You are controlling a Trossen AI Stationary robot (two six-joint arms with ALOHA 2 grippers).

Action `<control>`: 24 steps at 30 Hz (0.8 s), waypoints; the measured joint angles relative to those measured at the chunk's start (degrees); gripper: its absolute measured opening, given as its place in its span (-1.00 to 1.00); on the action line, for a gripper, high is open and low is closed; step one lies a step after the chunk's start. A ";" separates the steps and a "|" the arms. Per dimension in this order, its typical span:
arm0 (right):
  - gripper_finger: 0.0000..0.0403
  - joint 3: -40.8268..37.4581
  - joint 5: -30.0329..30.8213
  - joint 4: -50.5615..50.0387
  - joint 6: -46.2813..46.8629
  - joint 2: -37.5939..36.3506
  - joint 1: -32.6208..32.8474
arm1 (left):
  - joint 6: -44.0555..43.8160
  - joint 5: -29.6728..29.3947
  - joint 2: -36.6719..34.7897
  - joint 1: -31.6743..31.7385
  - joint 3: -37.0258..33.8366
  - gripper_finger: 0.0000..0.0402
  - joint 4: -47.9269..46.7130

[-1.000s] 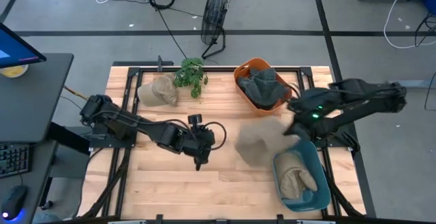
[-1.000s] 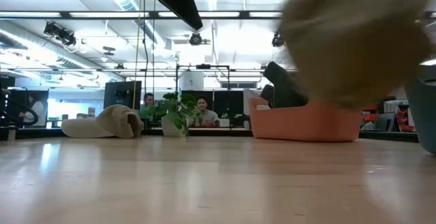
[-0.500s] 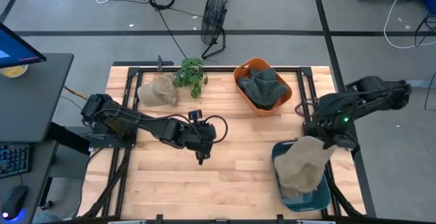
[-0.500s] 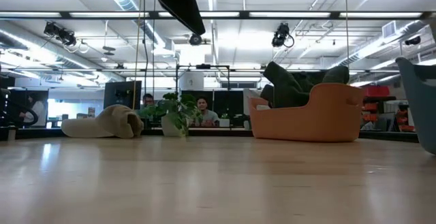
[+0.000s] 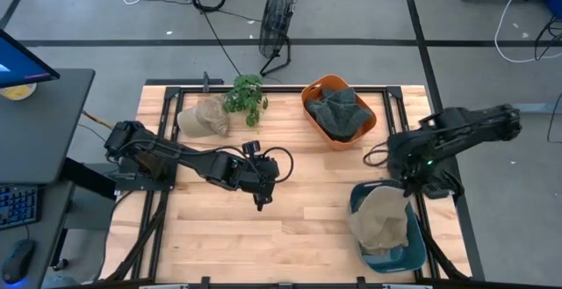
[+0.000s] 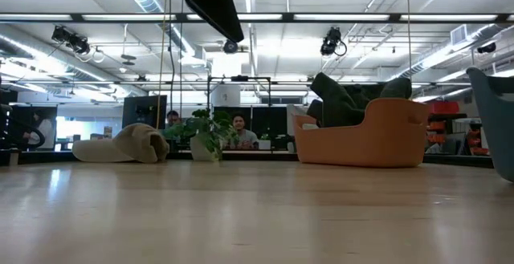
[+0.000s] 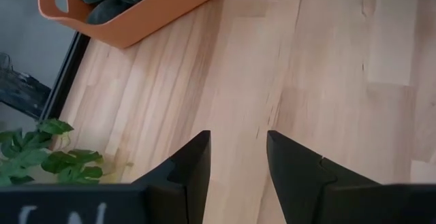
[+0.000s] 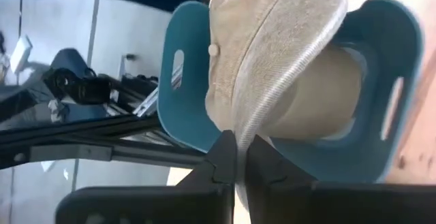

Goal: Pick & Place hat
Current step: Put the bottom brown cap into the blue bin

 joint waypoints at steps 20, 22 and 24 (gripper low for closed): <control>-0.62 -16.12 -4.42 6.97 0.37 12.53 -0.02 | -0.43 0.73 0.02 0.26 -0.02 -0.27 0.00; -0.55 -16.12 -4.38 6.97 0.37 12.56 -0.02 | -0.39 1.57 0.02 0.26 -0.02 -0.27 -0.02; -0.47 -16.10 -4.25 6.70 0.35 12.56 -0.02 | -0.41 2.36 0.02 0.26 -0.02 -0.27 -0.11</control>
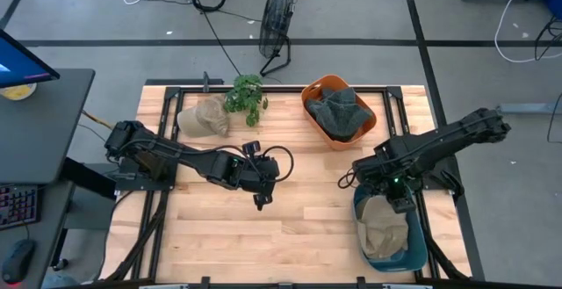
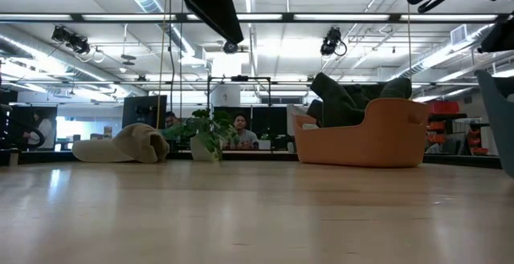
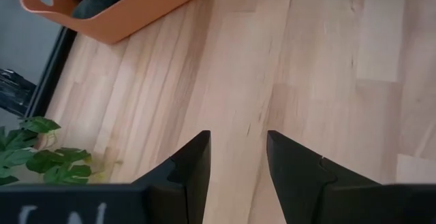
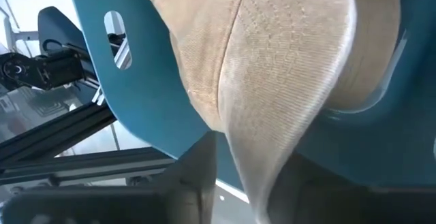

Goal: Pick & Place hat
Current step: Put the bottom brown cap into the blue bin, then put the brown cap into the blue bin

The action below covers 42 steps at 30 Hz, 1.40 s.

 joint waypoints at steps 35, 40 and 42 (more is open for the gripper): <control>-0.94 8.43 3.68 8.31 6.78 0.60 7.35 | -0.48 3.12 -0.09 -0.07 0.00 -0.32 -0.39; -0.98 6.09 3.39 8.05 14.33 1.17 8.17 | -4.60 2.27 -3.10 0.00 0.00 -0.39 -5.30; -0.98 7.37 3.42 8.24 16.96 1.13 8.15 | -9.23 2.47 -5.59 0.50 0.02 -0.41 -9.17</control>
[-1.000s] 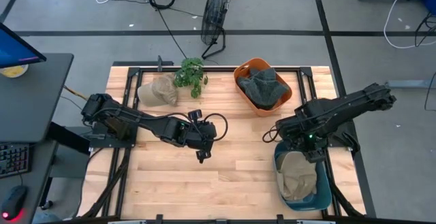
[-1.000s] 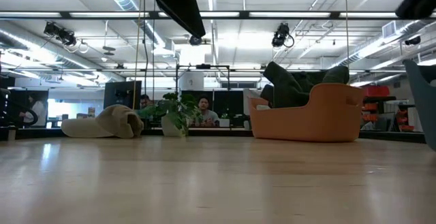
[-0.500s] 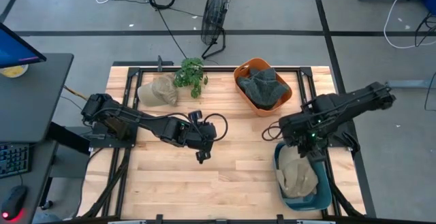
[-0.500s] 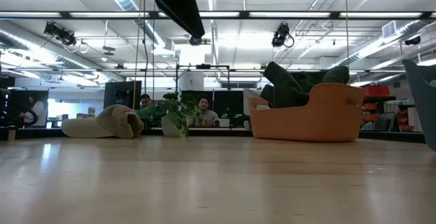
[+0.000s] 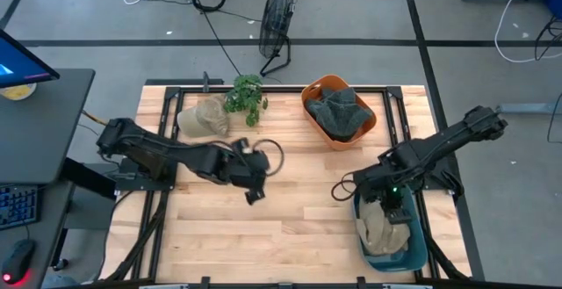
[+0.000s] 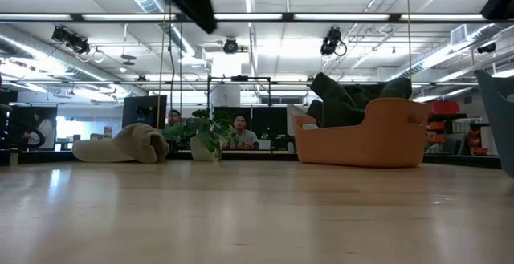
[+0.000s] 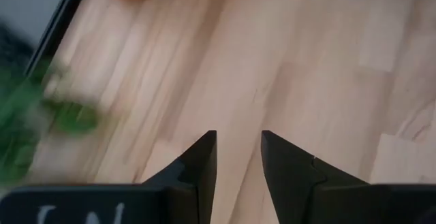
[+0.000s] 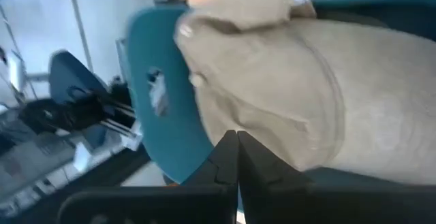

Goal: Pick & Place hat
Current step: Put the brown cap into the blue bin

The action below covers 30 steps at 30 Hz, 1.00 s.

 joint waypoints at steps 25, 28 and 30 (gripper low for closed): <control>-0.52 18.37 33.70 8.37 -14.84 2.88 -16.20 | -2.41 8.08 -13.86 28.68 -0.94 0.13 -25.85; -0.39 18.37 33.71 11.06 -15.13 5.14 -18.14 | -1.73 8.28 -13.86 33.27 -3.65 0.14 -25.23; -0.32 18.37 33.70 13.06 -16.73 6.45 -19.02 | -0.42 9.51 -13.86 36.01 -6.82 0.14 -23.87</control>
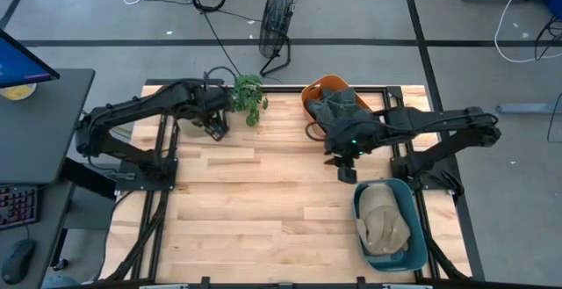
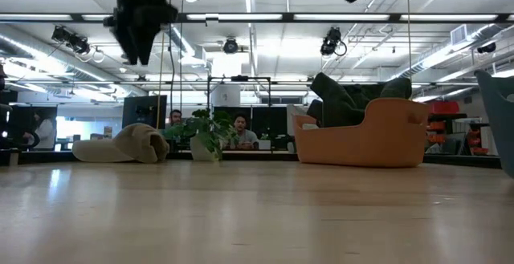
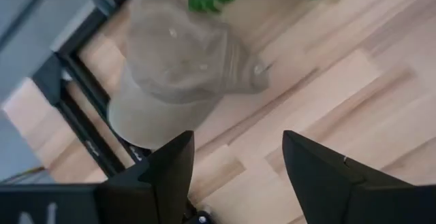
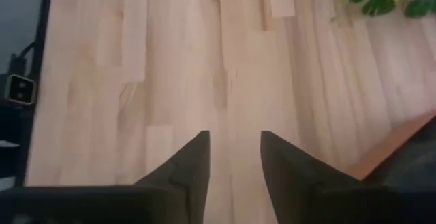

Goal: Pick & Place hat
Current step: Put the brown cap into the blue bin

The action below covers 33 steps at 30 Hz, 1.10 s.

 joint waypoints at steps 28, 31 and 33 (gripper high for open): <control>-0.20 -0.02 -0.17 6.50 -4.45 4.09 -2.81 | -9.75 6.54 -1.16 22.51 -25.15 0.04 34.52; -0.20 -0.02 -0.15 6.54 -4.45 4.09 -2.81 | -13.23 6.50 -0.30 23.99 -26.36 0.06 35.61; -0.20 -0.02 -0.15 6.54 -4.41 4.09 -2.81 | -14.36 5.82 -0.13 24.94 -27.81 0.06 35.17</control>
